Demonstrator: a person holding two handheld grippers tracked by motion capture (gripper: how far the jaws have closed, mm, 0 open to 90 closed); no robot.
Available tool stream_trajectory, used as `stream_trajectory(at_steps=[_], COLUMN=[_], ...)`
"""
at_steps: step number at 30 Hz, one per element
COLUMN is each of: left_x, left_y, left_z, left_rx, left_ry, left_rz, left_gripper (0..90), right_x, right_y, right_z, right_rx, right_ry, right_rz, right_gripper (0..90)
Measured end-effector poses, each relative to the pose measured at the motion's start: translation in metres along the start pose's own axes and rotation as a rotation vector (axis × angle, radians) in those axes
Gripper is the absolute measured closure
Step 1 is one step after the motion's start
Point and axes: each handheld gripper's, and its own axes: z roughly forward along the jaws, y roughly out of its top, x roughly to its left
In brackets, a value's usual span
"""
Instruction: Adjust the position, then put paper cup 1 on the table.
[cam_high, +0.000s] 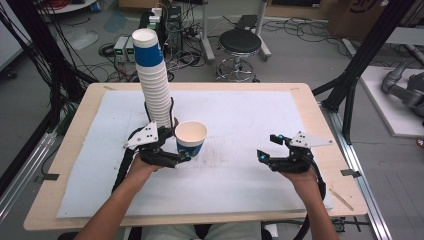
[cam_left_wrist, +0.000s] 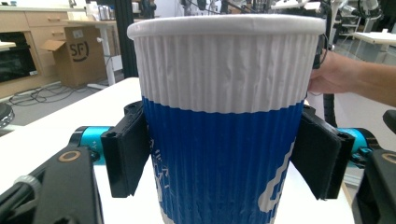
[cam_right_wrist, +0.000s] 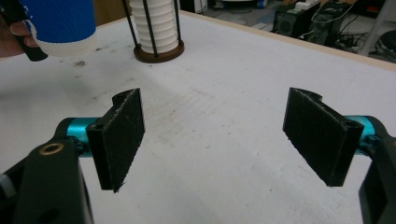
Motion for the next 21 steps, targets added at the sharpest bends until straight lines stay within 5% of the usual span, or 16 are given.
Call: stream_trajectory(at_steps=[21], left_x=[0.002], left_y=[0.003], left_z=[-0.046], left_rx=[-0.069], left_ry=[0.082], left_rz=[0.000], left_gripper=[26.6], right_x=[0.003], right_y=[-0.004], right_z=[0.001], right_rx=[-0.056], right_ry=[-0.020], right_rz=[-0.018], right_gripper=[21.3])
